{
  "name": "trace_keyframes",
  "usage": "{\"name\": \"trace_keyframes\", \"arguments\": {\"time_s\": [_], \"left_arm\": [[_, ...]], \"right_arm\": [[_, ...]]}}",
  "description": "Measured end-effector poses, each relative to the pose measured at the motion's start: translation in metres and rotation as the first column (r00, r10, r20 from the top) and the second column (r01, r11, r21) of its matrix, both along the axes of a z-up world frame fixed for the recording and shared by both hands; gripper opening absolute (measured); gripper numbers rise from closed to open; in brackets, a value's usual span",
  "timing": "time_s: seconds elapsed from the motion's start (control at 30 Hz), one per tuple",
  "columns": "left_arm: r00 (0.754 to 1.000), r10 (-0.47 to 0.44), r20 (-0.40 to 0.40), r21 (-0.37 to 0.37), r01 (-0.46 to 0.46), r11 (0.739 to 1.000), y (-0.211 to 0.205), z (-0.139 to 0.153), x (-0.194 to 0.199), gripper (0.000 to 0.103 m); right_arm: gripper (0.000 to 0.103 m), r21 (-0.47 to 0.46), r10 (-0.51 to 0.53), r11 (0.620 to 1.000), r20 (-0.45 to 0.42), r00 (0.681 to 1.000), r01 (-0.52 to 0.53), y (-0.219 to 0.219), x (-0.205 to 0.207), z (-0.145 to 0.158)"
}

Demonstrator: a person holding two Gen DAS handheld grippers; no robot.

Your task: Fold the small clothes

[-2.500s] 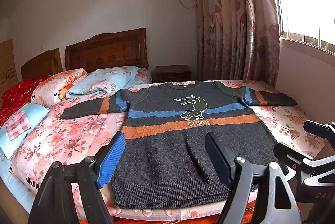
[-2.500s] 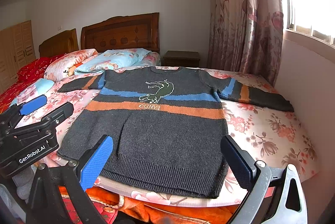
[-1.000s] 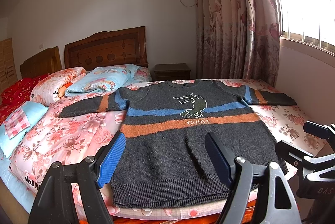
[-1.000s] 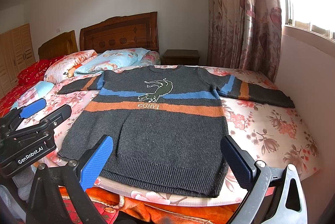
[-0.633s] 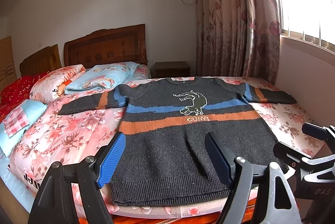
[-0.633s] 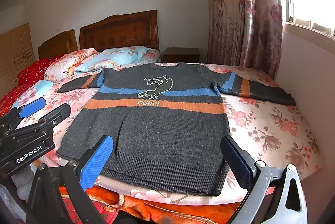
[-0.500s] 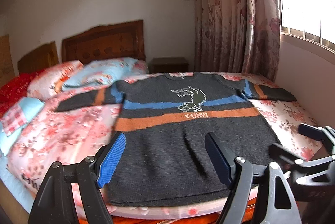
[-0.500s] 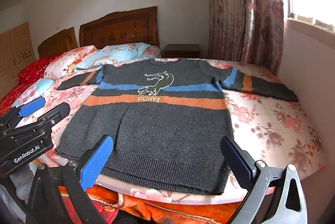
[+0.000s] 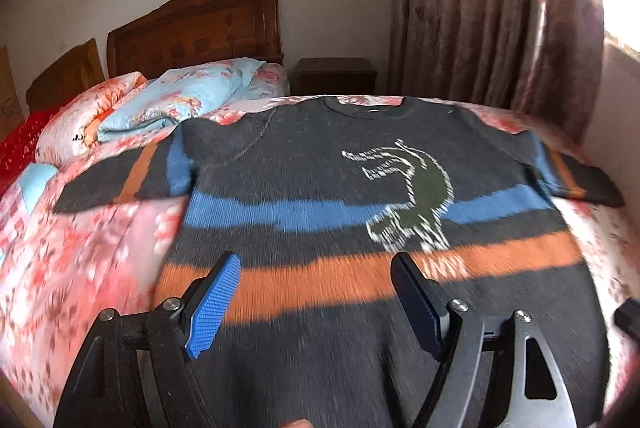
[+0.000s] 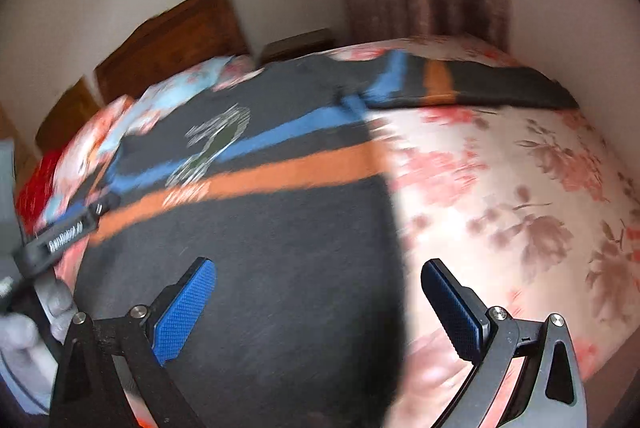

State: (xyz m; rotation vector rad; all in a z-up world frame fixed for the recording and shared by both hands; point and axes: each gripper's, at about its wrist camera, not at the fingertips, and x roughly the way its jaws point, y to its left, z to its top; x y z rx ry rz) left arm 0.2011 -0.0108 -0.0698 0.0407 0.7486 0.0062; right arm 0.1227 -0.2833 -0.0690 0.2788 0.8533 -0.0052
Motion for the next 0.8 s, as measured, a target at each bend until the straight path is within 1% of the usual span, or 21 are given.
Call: {"name": "trace_keyframes", "arguments": {"time_s": [0.1, 0.17, 0.27, 0.37, 0.43, 0.47, 0.5, 0.53, 0.6, 0.63, 0.73, 0.77, 0.8], "left_arm": [[1.000, -0.002, -0.008, 0.033, 0.002, 0.999, 0.000, -0.004, 0.030, 0.079], [1.000, -0.002, -0.019, 0.037, 0.003, 0.999, 0.003, -0.007, 0.046, 0.079], [0.999, 0.015, -0.035, 0.031, -0.014, 0.999, 0.012, -0.014, 0.067, 0.079], [0.998, 0.025, -0.064, 0.002, -0.025, 1.000, 0.020, -0.023, 0.081, 0.079], [0.996, 0.028, -0.087, -0.013, -0.029, 1.000, 0.025, -0.031, 0.088, 0.079], [0.994, 0.026, -0.105, -0.022, -0.028, 0.999, 0.026, -0.035, 0.092, 0.079], [0.990, 0.018, -0.138, -0.046, -0.025, 0.999, 0.029, -0.038, 0.095, 0.079], [0.988, 0.012, -0.151, -0.072, -0.023, 0.997, 0.032, -0.040, 0.098, 0.078], [0.990, 0.013, -0.143, -0.090, -0.027, 0.996, 0.035, -0.040, 0.096, 0.078], [0.989, 0.014, -0.145, -0.084, -0.027, 0.996, 0.034, -0.041, 0.095, 0.079], [0.987, 0.017, -0.157, -0.046, -0.025, 0.999, 0.028, -0.044, 0.098, 0.091], [0.986, 0.031, -0.164, -0.049, -0.040, 0.998, 0.030, -0.044, 0.099, 0.095], [0.983, 0.046, -0.176, -0.067, -0.058, 0.996, 0.034, -0.045, 0.100, 0.097]], "right_arm": [[0.103, 0.071, -0.107, 0.992, -0.001, 0.994, 0.106, -0.050, 0.025, -0.002], [0.103, 0.089, -0.170, 0.981, -0.008, 0.985, 0.170, -0.076, 0.040, -0.003], [0.103, 0.155, -0.251, 0.955, -0.024, 0.968, 0.251, -0.120, 0.069, -0.008], [0.103, 0.200, -0.318, 0.924, -0.068, 0.946, 0.325, -0.154, 0.101, -0.017], [0.103, 0.203, -0.337, 0.917, -0.075, 0.939, 0.345, -0.163, 0.117, -0.021], [0.103, 0.193, -0.344, 0.917, -0.064, 0.937, 0.350, -0.165, 0.125, -0.020], [0.103, 0.186, -0.347, 0.917, -0.062, 0.936, 0.352, -0.167, 0.135, -0.020], [0.103, 0.180, -0.354, 0.916, -0.058, 0.934, 0.358, -0.169, 0.144, -0.020], [0.103, 0.174, -0.363, 0.914, -0.045, 0.931, 0.365, -0.173, 0.155, -0.022], [0.103, 0.174, -0.368, 0.913, -0.038, 0.929, 0.369, -0.176, 0.161, -0.022], [0.103, 0.195, -0.397, 0.900, 0.000, 0.918, 0.389, -0.185, 0.176, -0.023], [0.103, 0.211, -0.407, 0.894, 0.009, 0.914, 0.396, -0.191, 0.178, -0.024], [0.103, 0.226, -0.415, 0.887, 0.016, 0.909, 0.402, -0.194, 0.178, -0.023]]}}
